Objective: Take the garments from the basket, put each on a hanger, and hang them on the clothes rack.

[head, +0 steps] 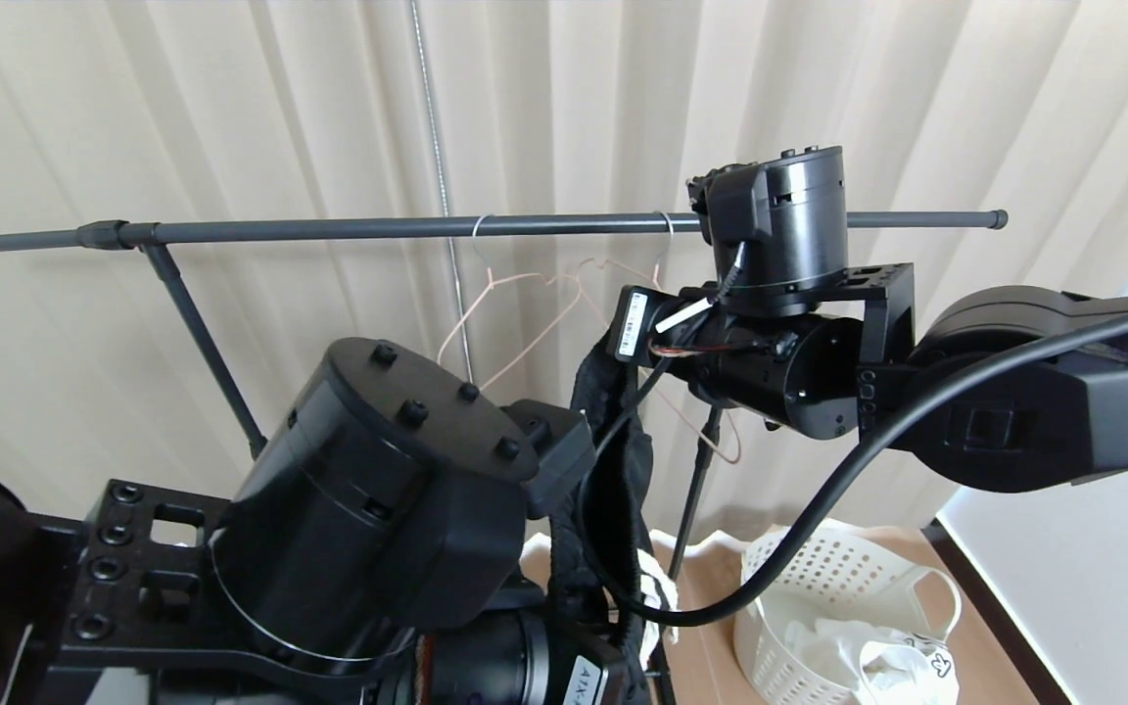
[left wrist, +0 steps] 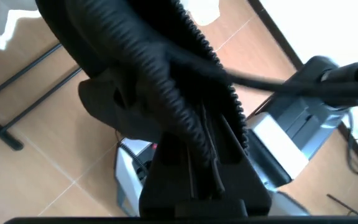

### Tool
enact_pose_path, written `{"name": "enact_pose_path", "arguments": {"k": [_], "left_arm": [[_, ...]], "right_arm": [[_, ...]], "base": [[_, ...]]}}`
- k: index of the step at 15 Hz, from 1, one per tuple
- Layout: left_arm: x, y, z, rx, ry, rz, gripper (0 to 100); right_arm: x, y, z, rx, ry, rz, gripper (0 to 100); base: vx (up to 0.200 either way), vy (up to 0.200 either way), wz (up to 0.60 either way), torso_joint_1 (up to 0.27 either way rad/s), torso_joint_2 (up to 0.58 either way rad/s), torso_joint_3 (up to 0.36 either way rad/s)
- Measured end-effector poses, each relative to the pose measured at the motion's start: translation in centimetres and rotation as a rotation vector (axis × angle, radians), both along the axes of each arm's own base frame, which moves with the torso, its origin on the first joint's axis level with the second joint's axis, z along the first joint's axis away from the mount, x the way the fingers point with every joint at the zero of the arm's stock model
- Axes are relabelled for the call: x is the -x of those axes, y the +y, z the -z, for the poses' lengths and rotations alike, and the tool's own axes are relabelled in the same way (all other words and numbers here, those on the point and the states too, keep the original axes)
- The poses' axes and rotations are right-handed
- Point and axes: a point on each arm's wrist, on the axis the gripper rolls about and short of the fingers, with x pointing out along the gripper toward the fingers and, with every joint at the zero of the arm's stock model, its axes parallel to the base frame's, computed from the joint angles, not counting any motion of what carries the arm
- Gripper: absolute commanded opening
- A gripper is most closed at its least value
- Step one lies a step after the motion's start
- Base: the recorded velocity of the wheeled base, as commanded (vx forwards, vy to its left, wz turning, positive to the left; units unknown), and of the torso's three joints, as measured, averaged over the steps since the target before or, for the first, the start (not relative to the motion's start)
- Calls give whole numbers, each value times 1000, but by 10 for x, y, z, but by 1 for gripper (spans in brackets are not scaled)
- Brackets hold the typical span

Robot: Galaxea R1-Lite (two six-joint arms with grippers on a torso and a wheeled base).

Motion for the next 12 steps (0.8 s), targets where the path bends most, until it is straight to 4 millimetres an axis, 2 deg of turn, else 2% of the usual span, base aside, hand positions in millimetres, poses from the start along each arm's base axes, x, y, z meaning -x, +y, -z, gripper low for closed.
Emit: {"name": "enact_pose_path", "arguments": {"k": [7, 9, 12], "left_arm": [[-4, -2, 2, -28, -29, -51, 0], [-14, 10, 0, -32, -47, -117, 0], [-32, 32, -8, -28, -84, -227, 0]], "right_arm": [[-1, 0, -1, 13, -6, 14, 0], [-2, -8, -2, 45, -19, 35, 0], [8, -22, -9, 118, -49, 22, 0]], "base": [[0, 0, 0, 0, 0, 0], [0, 0, 0, 0, 0, 0], [0, 0, 0, 0, 0, 0]]}}
